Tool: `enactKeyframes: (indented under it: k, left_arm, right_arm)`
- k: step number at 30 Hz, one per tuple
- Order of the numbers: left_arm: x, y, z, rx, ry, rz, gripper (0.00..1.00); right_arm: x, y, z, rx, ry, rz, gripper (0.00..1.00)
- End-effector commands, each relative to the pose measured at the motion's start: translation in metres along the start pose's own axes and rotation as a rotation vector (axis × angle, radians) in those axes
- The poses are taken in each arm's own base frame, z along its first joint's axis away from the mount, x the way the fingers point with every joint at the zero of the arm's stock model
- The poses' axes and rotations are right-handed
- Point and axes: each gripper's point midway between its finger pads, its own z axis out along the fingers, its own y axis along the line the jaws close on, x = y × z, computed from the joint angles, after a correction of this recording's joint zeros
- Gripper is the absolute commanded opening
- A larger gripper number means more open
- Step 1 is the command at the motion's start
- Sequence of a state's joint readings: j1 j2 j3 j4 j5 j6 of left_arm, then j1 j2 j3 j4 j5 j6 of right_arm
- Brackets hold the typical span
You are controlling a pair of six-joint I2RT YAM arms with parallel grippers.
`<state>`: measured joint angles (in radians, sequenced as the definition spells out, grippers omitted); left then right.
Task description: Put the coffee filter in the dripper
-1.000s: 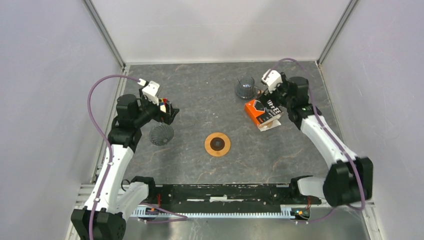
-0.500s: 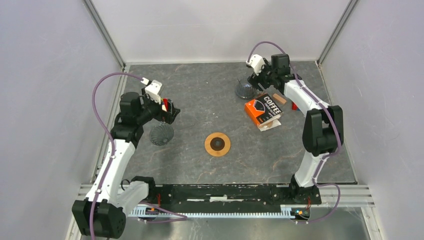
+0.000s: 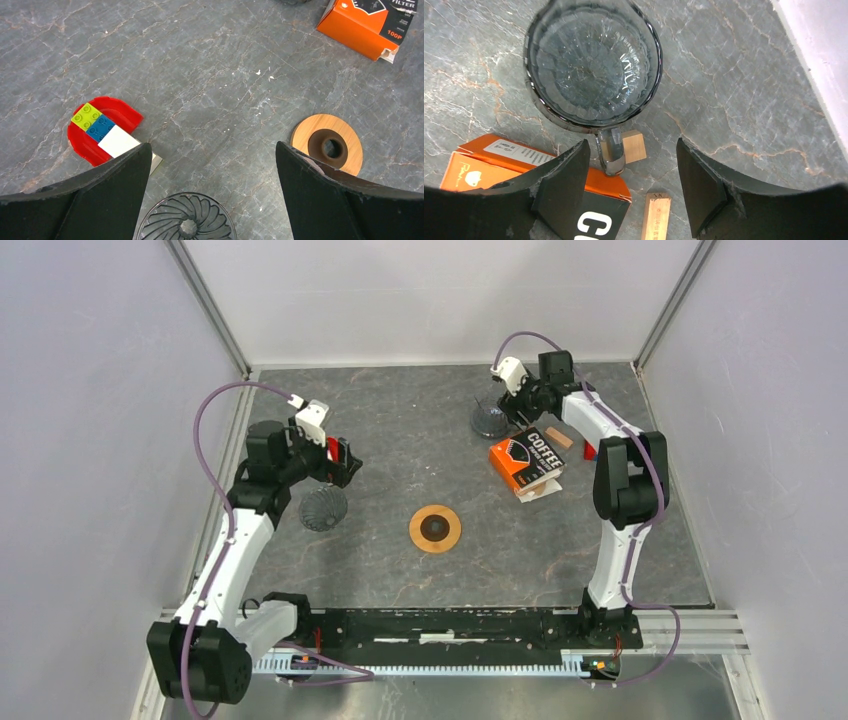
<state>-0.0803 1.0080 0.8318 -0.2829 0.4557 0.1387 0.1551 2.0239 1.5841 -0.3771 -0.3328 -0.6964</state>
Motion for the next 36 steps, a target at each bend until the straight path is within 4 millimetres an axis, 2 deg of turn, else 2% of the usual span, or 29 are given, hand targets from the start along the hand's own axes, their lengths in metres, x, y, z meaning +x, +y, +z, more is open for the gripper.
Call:
enactKeyframes:
  k: [1, 11, 20, 24, 32, 36]
  left_arm:
    - [-0.014, 0.004, 0.002, 0.000, -0.035, 0.057, 1.00]
    - [-0.015, 0.005, 0.004, 0.001, -0.031, 0.053, 1.00]
    - [-0.022, -0.003, -0.003, 0.029, -0.055, 0.076, 1.00]
    - [-0.025, -0.002, -0.005, 0.012, -0.064, 0.067, 1.00]
    - [-0.027, -0.004, -0.008, 0.013, -0.089, 0.050, 1.00]
    - [-0.028, -0.007, -0.008, 0.024, -0.091, 0.031, 1.00]
  right_arm:
    - [-0.011, -0.011, 0.007, -0.002, -0.052, -0.012, 0.69]
    - [-0.012, -0.001, 0.020, -0.059, -0.084, 0.005, 0.47]
    - [-0.013, 0.013, 0.020, -0.102, -0.103, 0.066, 0.25]
    - [-0.017, 0.028, 0.012, -0.140, -0.128, 0.092, 0.18]
    - [-0.029, 0.073, -0.009, -0.183, -0.172, 0.090, 0.02]
    - [-0.037, 0.099, -0.017, -0.223, -0.178, 0.064, 0.00]
